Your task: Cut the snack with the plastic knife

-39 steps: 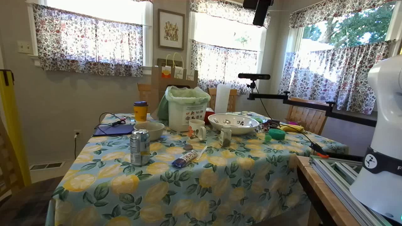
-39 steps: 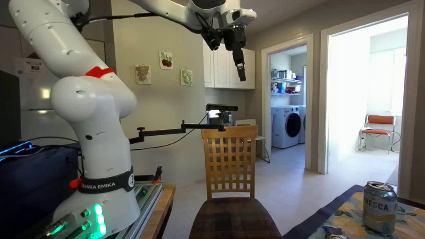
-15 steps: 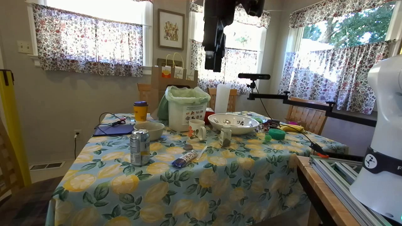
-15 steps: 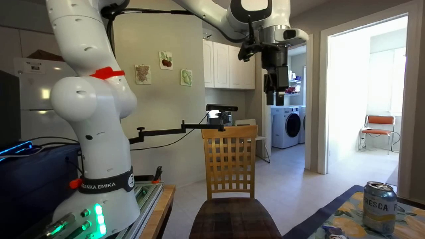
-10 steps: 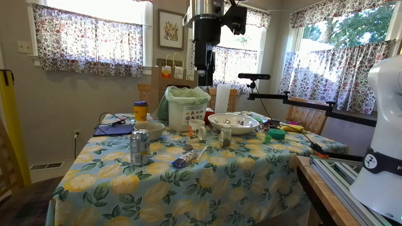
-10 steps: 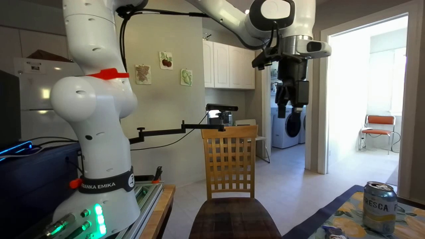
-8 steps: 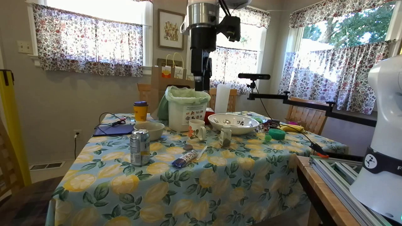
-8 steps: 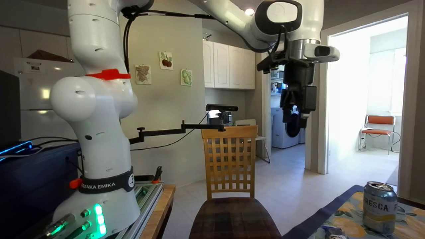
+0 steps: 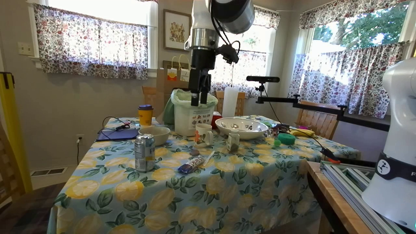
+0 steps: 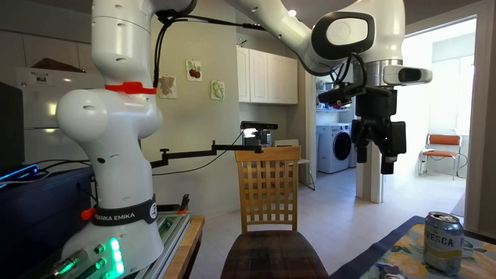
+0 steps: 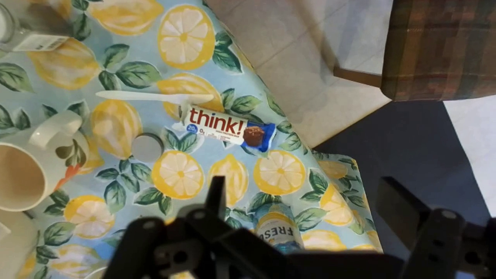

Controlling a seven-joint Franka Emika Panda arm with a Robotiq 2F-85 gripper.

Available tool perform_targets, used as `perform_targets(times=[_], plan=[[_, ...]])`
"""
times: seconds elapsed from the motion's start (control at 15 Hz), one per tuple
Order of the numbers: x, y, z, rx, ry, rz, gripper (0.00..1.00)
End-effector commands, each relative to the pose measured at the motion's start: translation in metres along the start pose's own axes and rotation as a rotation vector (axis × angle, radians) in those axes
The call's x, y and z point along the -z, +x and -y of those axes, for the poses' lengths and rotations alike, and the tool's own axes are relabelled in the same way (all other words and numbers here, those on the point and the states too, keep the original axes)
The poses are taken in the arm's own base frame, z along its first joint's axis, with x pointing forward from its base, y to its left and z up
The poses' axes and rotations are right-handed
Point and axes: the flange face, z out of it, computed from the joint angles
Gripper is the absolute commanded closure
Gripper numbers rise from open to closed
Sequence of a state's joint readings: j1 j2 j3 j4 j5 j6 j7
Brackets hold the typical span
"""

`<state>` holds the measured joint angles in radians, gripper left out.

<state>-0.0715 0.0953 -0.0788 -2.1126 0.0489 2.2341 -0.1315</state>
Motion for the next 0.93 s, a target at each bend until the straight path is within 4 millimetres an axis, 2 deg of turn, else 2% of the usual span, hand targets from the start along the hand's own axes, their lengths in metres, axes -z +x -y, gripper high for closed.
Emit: perform_targets(times=[0.0, 0.4, 0.53, 0.87], plan=[[0.002, 0.0, 0.003, 0.001, 0.0, -0.002, 0.0], [0.004, 0.0, 0.005, 0.001, 0.001, -0.004, 0.0], [-0.004, 0.001, 0.008, 0.037, 0.015, -0.014, 0.0], [-0.03, -0.009, -0.026, 0.16, 0.029, 0.003, 0.0]])
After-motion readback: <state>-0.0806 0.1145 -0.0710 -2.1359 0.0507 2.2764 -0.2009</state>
